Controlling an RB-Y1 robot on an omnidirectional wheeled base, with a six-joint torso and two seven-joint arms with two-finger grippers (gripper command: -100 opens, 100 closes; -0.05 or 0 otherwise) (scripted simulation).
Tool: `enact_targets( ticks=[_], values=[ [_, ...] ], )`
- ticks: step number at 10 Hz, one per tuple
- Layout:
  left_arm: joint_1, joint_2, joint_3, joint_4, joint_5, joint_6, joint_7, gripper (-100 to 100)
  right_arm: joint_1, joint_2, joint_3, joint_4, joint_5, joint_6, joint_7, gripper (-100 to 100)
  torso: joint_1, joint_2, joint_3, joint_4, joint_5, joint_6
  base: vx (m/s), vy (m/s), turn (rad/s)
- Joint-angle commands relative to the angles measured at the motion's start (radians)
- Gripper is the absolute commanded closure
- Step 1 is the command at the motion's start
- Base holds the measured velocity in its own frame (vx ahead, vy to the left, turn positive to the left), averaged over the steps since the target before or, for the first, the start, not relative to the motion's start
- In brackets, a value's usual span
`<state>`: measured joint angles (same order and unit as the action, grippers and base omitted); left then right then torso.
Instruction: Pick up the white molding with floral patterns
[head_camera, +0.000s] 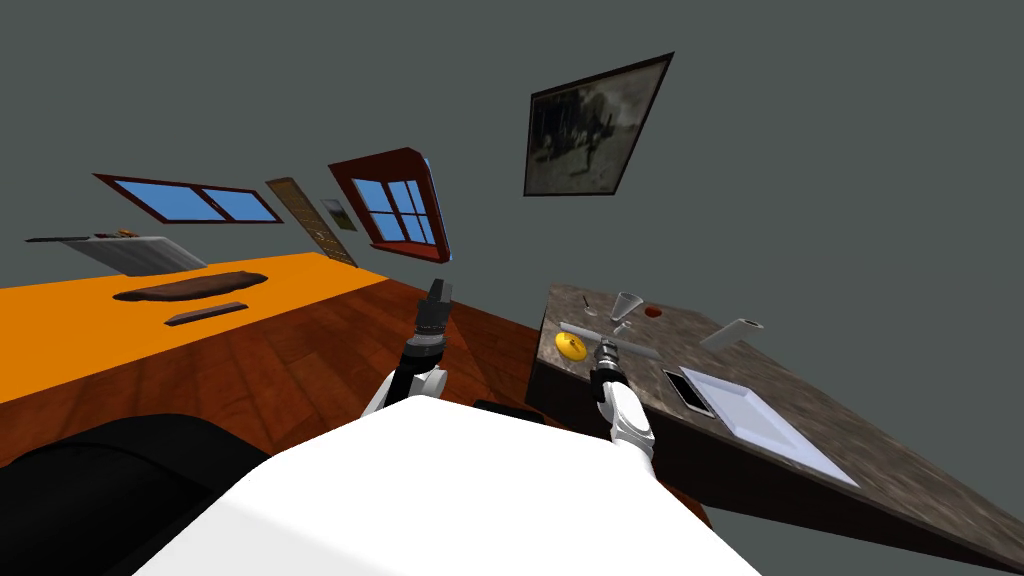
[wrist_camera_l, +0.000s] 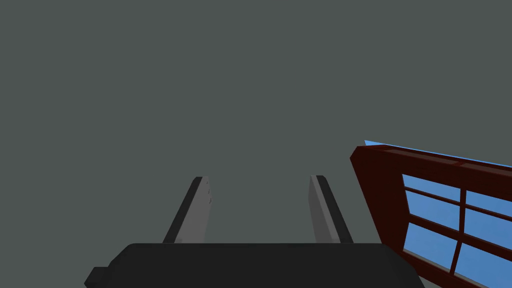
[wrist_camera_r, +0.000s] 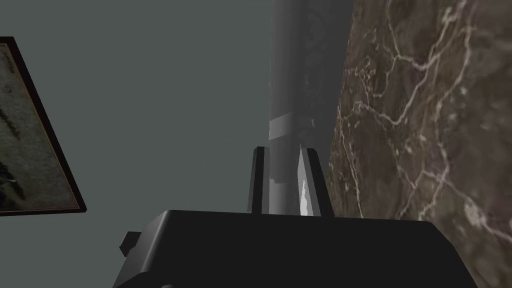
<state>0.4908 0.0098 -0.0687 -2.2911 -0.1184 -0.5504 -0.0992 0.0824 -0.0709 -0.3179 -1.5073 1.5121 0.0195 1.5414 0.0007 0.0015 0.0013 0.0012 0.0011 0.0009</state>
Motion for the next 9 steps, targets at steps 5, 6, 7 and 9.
enact_targets(
  ticks=[5,6,7,9],
  values=[
    [0.000,0.000,0.000,0.000,0.000,0.000,0.000,0,0.015,0.029,0.019,-0.025,0.013,0.019,0.009,100,0.000,0.001,0.000,0.000,0.000,0.000,-0.013,-0.006,0.003],
    [0.000,0.000,0.000,0.000,0.000,0.000,0.000,0,0.015,0.013,0.026,-0.025,-0.015,0.019,0.009,100,-0.001,0.005,0.002,0.001,-0.001,0.000,-0.095,-0.032,0.026],
    [0.000,0.000,0.000,0.000,0.000,0.000,0.000,0,0.015,0.029,0.019,-0.025,0.011,0.019,0.009,100,-0.002,0.007,0.004,0.002,0.000,0.001,-0.064,-0.018,-0.012],
    [0.000,0.000,0.000,0.000,0.000,0.000,0.000,0,0.017,0.020,0.025,-0.022,0.004,0.024,0.005,0,0.000,0.005,0.003,0.002,0.001,0.000,-0.015,-0.004,-0.004]
  ],
)
